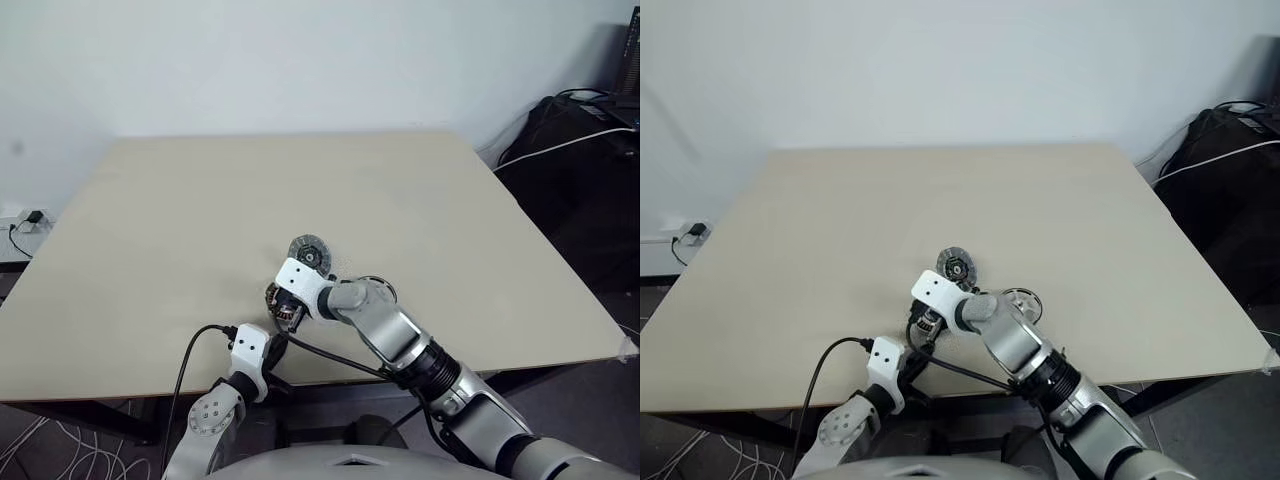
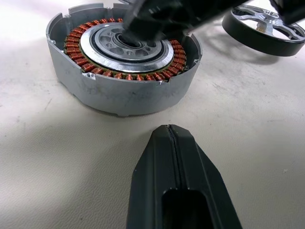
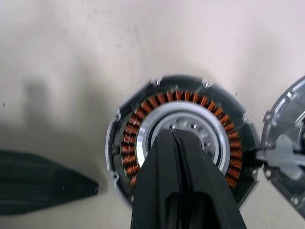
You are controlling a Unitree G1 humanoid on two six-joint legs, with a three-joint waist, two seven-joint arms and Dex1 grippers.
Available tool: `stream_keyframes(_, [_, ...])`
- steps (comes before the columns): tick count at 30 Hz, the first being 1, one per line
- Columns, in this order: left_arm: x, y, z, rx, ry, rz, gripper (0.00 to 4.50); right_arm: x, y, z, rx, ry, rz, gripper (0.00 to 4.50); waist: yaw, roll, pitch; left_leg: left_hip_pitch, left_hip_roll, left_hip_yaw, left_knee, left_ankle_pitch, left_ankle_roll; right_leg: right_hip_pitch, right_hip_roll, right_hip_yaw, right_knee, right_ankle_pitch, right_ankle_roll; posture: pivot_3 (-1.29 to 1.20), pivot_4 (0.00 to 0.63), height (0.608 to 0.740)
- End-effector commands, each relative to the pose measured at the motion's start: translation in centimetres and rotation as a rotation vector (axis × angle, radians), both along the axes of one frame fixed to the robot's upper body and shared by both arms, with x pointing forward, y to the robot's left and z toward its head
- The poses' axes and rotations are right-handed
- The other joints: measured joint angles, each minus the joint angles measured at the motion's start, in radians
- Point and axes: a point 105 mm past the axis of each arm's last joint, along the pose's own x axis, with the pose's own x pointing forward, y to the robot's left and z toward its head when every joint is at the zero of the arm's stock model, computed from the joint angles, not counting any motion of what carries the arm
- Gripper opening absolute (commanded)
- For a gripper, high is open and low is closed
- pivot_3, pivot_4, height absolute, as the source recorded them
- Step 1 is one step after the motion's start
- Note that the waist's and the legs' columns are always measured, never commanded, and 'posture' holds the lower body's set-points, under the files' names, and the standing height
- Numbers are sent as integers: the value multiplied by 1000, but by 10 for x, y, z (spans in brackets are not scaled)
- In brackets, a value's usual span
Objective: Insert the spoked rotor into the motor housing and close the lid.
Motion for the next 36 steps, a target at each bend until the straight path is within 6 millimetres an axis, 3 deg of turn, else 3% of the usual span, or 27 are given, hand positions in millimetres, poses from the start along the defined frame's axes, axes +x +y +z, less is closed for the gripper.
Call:
stream_keyframes(1, [2, -1, 10, -3, -30, 0, 0, 12, -1, 8, 19, -41, -27, 36, 0, 0, 0, 0, 0, 0, 0, 0, 0, 0, 0, 0, 0, 0, 0, 0, 0, 740])
stream_keyframes(12, [2, 0, 11, -2, -32, 19, 0, 14, 3, 2, 1, -30, -23, 36, -3, 0, 0, 0, 0, 0, -1, 0, 0, -1, 0, 1, 0, 0, 0, 0, 0, 740])
stream_keyframes(36, [1, 3, 0, 2, -19, 23, 0, 10, 11, 13, 4, -83, 29, 36, -6, 0, 1, 0, 0, 0, -1, 0, 0, -1, 0, 1, 0, 0, 0, 0, 0, 740])
